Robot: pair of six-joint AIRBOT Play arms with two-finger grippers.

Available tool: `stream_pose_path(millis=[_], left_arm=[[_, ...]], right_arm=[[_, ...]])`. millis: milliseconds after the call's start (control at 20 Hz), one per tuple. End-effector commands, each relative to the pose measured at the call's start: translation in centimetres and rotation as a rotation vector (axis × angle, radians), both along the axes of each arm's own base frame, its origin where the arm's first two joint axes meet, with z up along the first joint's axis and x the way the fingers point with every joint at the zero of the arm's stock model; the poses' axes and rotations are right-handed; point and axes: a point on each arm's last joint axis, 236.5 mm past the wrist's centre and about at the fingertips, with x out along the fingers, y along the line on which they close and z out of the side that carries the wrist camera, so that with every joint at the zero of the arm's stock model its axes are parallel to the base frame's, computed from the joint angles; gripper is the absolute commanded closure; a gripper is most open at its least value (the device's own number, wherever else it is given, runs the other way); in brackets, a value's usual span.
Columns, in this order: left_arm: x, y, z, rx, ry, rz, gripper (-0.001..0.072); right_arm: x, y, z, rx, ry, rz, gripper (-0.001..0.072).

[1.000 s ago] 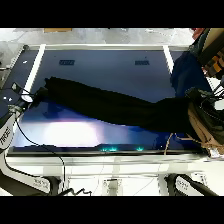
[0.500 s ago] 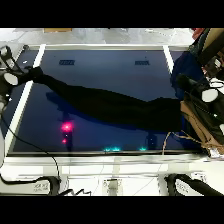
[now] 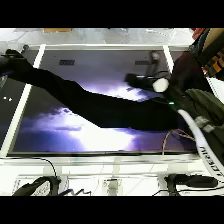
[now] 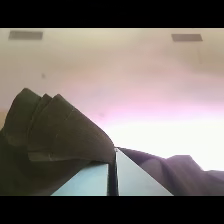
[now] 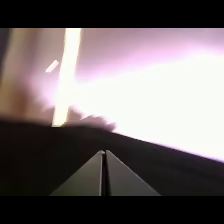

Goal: Fold the clothes and pants, and hang the long-sleeved shirts on hangers.

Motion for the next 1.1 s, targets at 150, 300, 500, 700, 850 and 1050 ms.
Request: stream_pose_path(millis=[150,300,500,700,850,1050], left_arm=[[-2.9,-3.2,0.3,-0.086,0.055,-0.091,0.0697],[-3.2,-4.2,0.1,-0.123,0.074,-0.118,0.0697],[-3.2,-4.2,0.0,-0.126,0.074,-0.119,0.0697],[-3.2,-4.7,0.3,-0.151,0.069,-0.131,0.0697],[-3.2,-4.7,-0.2,-0.151,0.078,-0.130,0.0697],[-1.7,-6.2,-2.0,-0.254,0.122,-0.167,0.0696]], right_arm=[[-7.3,18.2,-2.7,0.107,0.128,0.256,0.0685],[-11.1,24.0,-5.3,0.143,0.218,0.341,0.0684],[-15.0,28.6,-6.3,0.176,0.252,0.413,0.0685],[-13.8,28.7,-5.7,0.201,0.213,0.382,0.0685],[-12.8,25.2,-7.6,0.095,0.284,0.411,0.0684],[-9.7,17.0,-8.3,-0.122,0.292,0.498,0.0684]])
